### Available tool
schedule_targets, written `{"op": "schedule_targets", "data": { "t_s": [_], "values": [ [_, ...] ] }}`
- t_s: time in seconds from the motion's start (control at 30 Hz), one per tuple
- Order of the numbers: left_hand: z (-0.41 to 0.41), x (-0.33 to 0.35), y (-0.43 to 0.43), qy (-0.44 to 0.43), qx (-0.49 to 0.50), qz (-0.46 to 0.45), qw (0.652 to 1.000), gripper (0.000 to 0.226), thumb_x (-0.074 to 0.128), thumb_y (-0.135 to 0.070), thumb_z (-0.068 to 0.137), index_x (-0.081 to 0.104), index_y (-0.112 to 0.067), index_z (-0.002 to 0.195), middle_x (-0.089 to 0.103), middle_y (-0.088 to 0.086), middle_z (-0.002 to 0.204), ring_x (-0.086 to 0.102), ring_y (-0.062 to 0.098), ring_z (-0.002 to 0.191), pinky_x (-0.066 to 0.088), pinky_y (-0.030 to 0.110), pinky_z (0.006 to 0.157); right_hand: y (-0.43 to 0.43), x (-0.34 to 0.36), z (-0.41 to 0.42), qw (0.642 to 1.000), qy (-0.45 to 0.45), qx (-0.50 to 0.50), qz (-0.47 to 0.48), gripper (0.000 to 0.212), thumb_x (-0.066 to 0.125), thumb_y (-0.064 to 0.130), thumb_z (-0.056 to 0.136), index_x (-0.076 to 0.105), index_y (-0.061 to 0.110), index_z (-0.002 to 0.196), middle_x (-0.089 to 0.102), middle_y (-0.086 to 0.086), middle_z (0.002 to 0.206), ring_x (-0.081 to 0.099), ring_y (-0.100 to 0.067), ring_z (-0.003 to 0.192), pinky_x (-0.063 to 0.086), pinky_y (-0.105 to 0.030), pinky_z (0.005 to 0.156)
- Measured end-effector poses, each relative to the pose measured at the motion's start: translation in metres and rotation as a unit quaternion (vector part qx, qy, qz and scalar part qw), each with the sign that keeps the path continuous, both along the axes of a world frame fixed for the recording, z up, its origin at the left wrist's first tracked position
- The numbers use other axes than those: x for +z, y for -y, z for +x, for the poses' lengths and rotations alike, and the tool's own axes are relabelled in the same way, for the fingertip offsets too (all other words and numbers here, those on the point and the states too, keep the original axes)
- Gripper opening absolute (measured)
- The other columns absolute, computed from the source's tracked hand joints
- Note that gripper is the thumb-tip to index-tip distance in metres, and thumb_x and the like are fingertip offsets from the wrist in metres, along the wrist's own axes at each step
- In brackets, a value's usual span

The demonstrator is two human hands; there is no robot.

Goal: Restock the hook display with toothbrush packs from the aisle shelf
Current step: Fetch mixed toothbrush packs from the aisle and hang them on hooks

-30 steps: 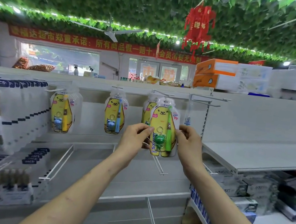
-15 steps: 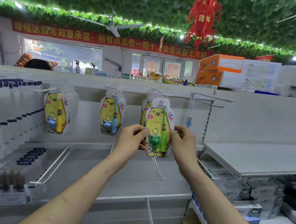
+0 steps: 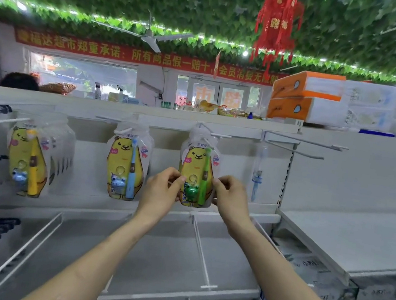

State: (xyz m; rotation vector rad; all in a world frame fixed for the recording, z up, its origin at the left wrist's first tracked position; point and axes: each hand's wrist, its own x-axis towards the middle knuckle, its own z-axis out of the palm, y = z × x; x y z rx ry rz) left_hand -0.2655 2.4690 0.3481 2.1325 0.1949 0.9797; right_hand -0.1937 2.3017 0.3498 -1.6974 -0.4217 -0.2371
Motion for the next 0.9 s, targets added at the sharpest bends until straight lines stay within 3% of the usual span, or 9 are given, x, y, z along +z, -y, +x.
{"op": "schedule_targets", "data": {
  "t_s": [0.1, 0.2, 0.33, 0.47, 0.57, 0.67, 0.77, 0.9],
  "values": [
    [0.006, -0.006, 0.000, 0.013, 0.013, -0.006, 1.000, 0.014, 0.063, -0.039, 0.102, 0.068, -0.027, 0.098, 0.073, -0.013, 0.085, 0.071, 0.006, 0.074, 0.060, 0.035, 0.070, 0.000, -0.004, 0.012, 1.000, 0.009, 0.013, 0.001, 0.015, 0.059, 0.037, 0.099, 0.066, 0.025, 0.096, 0.072, 0.001, 0.095, 0.071, -0.021, 0.094, 0.063, -0.050, 0.086],
    [0.004, -0.010, 0.004, 0.026, 0.051, 0.005, 0.998, 0.014, 0.067, -0.039, 0.100, 0.064, -0.025, 0.102, 0.069, -0.012, 0.093, 0.066, 0.005, 0.085, 0.056, 0.032, 0.073, 0.008, -0.009, 0.014, 0.999, 0.024, 0.017, -0.014, 0.011, 0.060, 0.033, 0.101, 0.065, 0.024, 0.098, 0.072, 0.002, 0.093, 0.071, -0.019, 0.091, 0.061, -0.050, 0.087],
    [-0.007, -0.020, 0.027, 0.039, 0.105, 0.040, 0.993, 0.017, 0.068, -0.037, 0.100, 0.060, -0.024, 0.094, 0.062, -0.011, 0.087, 0.061, 0.009, 0.079, 0.047, 0.030, 0.065, 0.035, -0.020, 0.014, 0.998, 0.048, 0.020, -0.041, 0.007, 0.059, 0.027, 0.102, 0.064, 0.023, 0.104, 0.071, 0.004, 0.097, 0.069, -0.019, 0.094, 0.059, -0.048, 0.090],
    [-0.013, -0.028, 0.084, 0.016, 0.108, 0.103, 0.989, 0.011, 0.067, -0.035, 0.098, 0.062, -0.025, 0.099, 0.061, -0.009, 0.091, 0.059, 0.013, 0.078, 0.046, 0.031, 0.063, 0.085, -0.024, 0.012, 0.989, 0.091, 0.021, -0.112, 0.012, 0.059, 0.023, 0.102, 0.064, 0.020, 0.112, 0.069, 0.006, 0.103, 0.065, -0.014, 0.096, 0.053, -0.031, 0.083],
    [-0.011, -0.029, 0.141, 0.012, 0.105, 0.131, 0.986, 0.015, 0.066, -0.035, 0.097, 0.063, -0.027, 0.110, 0.064, -0.011, 0.096, 0.060, 0.013, 0.082, 0.050, 0.034, 0.066, 0.138, -0.026, 0.009, 0.975, 0.138, 0.020, -0.174, 0.019, 0.060, 0.020, 0.099, 0.062, 0.019, 0.118, 0.066, 0.000, 0.110, 0.062, -0.017, 0.101, 0.050, -0.037, 0.089],
    [-0.002, -0.032, 0.204, 0.003, 0.070, 0.174, 0.982, 0.031, 0.068, -0.035, 0.094, 0.063, -0.021, 0.121, 0.065, -0.006, 0.113, 0.062, 0.017, 0.103, 0.052, 0.036, 0.080, 0.204, -0.030, 0.008, 0.950, 0.181, 0.002, -0.256, 0.032, 0.060, 0.020, 0.099, 0.056, 0.015, 0.130, 0.059, -0.006, 0.127, 0.058, -0.021, 0.116, 0.049, -0.040, 0.096],
    [0.013, -0.040, 0.278, -0.043, 0.038, 0.219, 0.974, 0.047, 0.067, -0.041, 0.094, 0.058, -0.020, 0.135, 0.059, 0.000, 0.132, 0.056, 0.024, 0.123, 0.050, 0.044, 0.098, 0.282, -0.038, 0.008, 0.918, 0.213, -0.045, -0.330, 0.039, 0.059, 0.023, 0.099, 0.052, 0.013, 0.136, 0.054, -0.011, 0.131, 0.053, -0.031, 0.119, 0.048, -0.044, 0.094],
    [0.049, -0.051, 0.389, -0.071, -0.040, 0.225, 0.971, 0.052, 0.069, -0.041, 0.093, 0.055, -0.022, 0.139, 0.053, 0.001, 0.142, 0.050, 0.026, 0.131, 0.045, 0.043, 0.103, 0.403, -0.057, 0.009, 0.886, 0.211, -0.114, -0.396, 0.049, 0.061, 0.024, 0.098, 0.048, 0.013, 0.143, 0.051, -0.012, 0.137, 0.051, -0.034, 0.122, 0.050, -0.048, 0.094]
  ]
}}
